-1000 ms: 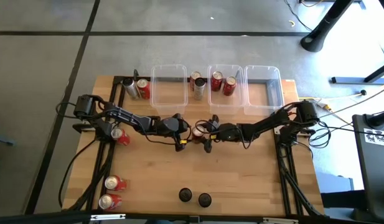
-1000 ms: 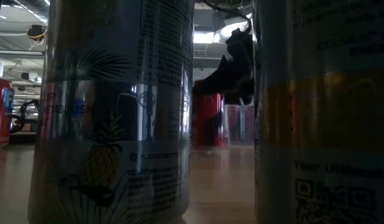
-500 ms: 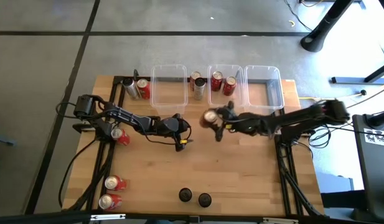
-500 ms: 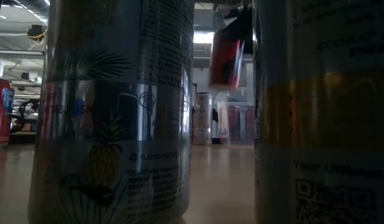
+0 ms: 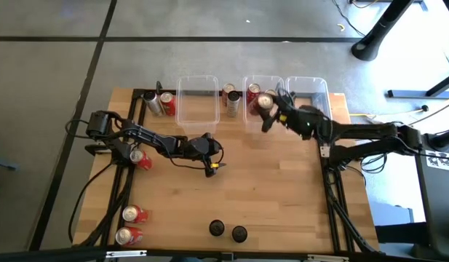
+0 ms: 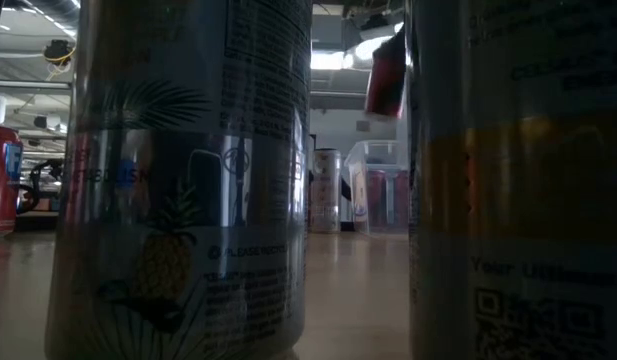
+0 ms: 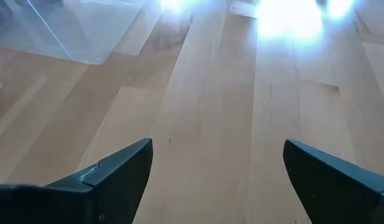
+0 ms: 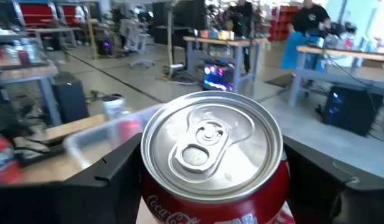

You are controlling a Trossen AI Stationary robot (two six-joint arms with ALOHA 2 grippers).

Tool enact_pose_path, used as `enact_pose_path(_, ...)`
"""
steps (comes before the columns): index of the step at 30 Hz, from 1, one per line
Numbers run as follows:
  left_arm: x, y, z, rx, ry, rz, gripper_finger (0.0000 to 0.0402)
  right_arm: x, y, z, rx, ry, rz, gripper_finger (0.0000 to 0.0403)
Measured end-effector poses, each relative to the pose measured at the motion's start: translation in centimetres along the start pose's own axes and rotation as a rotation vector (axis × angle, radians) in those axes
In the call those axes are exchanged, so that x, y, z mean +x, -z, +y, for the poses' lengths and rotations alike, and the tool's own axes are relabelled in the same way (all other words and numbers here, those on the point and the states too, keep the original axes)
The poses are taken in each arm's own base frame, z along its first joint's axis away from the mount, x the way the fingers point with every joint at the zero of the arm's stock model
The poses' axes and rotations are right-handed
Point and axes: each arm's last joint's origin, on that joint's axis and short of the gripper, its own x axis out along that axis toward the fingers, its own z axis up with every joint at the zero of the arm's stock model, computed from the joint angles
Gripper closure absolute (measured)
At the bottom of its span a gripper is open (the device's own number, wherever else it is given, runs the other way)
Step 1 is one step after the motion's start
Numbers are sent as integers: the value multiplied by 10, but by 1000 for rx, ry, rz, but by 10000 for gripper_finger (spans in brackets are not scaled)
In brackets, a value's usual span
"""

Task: Sort soda cans
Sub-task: Put the bottom red soda can into the center transparent bin

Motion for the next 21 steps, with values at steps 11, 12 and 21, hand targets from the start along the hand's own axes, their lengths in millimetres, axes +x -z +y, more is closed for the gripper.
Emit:
enact_pose_path(11, 0, 0, 0, 6, 0, 0, 54, 49, 47, -52, 109, 71, 227, 114)
enact_pose_path(12, 0, 0, 0, 7, 0, 0, 54, 53, 51, -53, 116, 68, 239, 114)
enact_pose_path(21, 0, 0, 0, 5, 0, 1, 54, 73, 83, -56, 128, 123, 315, 114)
